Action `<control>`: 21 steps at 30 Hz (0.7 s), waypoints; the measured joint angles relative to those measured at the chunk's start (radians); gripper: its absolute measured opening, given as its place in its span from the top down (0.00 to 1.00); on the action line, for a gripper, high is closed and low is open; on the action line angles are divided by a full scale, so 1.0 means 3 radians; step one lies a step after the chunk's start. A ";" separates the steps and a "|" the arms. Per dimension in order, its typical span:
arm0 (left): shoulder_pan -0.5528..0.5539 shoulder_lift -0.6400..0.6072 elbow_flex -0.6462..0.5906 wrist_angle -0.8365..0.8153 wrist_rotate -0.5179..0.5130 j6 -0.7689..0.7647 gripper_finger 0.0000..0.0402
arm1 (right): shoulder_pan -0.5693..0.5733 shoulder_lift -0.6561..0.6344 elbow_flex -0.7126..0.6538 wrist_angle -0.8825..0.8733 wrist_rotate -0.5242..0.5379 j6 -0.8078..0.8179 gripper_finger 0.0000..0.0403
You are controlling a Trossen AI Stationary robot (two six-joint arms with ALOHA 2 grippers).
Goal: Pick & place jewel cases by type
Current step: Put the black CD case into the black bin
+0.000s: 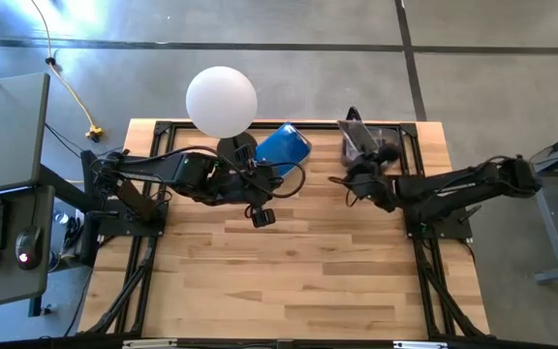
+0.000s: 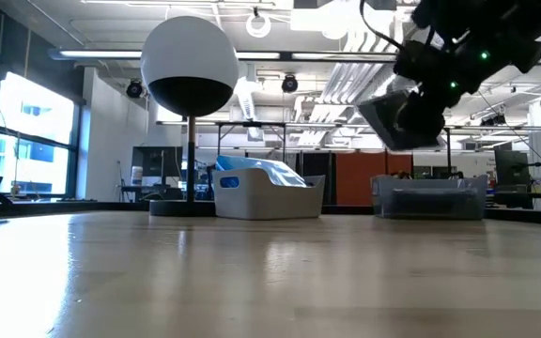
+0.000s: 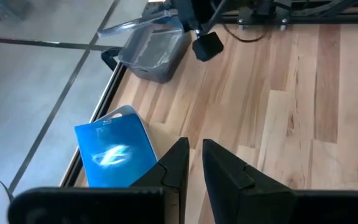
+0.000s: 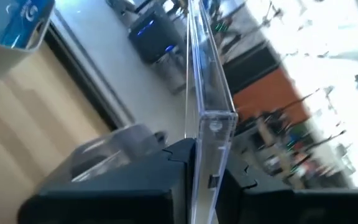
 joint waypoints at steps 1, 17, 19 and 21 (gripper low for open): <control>0.0000 0.0000 0.0000 0.0000 0.0002 0.0000 0.89 | -0.0051 -0.0025 0.0000 -0.0171 -0.0099 0.0229 0.93; 0.0000 0.0000 0.0000 -0.0019 0.0047 0.0000 0.89 | -0.0833 -0.0055 0.0000 -0.1467 -0.1042 0.1133 0.85; 0.0000 0.0000 0.0000 -0.0027 0.0045 0.0000 0.89 | -0.0866 -0.0055 0.0001 -0.1477 -0.1193 0.1020 0.87; 0.0000 0.0000 0.0000 -0.0062 0.0045 0.0000 0.89 | -0.0894 -0.0056 0.0003 -0.1452 -0.1380 0.0967 0.89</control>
